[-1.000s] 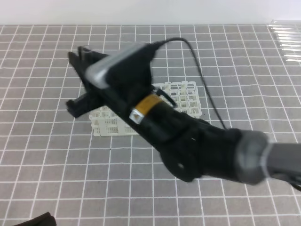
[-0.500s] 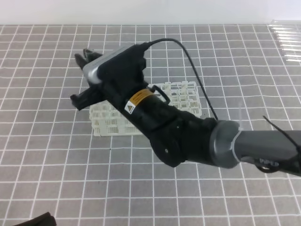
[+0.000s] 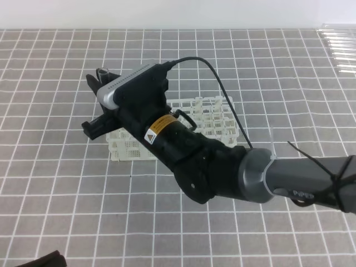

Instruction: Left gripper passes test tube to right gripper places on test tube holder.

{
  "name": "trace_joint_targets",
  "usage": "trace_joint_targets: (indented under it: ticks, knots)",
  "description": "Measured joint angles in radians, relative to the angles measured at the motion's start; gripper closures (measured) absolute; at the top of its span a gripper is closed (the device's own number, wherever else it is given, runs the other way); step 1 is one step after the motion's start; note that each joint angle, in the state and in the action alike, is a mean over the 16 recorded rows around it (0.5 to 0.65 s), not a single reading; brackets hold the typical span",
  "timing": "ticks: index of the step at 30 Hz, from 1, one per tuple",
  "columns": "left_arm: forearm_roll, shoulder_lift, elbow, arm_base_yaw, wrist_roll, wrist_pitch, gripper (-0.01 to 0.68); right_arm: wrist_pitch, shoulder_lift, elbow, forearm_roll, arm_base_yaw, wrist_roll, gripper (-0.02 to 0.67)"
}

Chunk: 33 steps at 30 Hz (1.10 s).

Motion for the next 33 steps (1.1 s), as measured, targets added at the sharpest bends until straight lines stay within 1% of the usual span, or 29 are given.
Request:
trace_joint_targets:
  ticks: [33]
  knots:
    - [0.002,0.002,0.003,0.000,0.000,-0.001,0.673,0.005,0.070,-0.057,-0.013,-0.003,0.005,0.641]
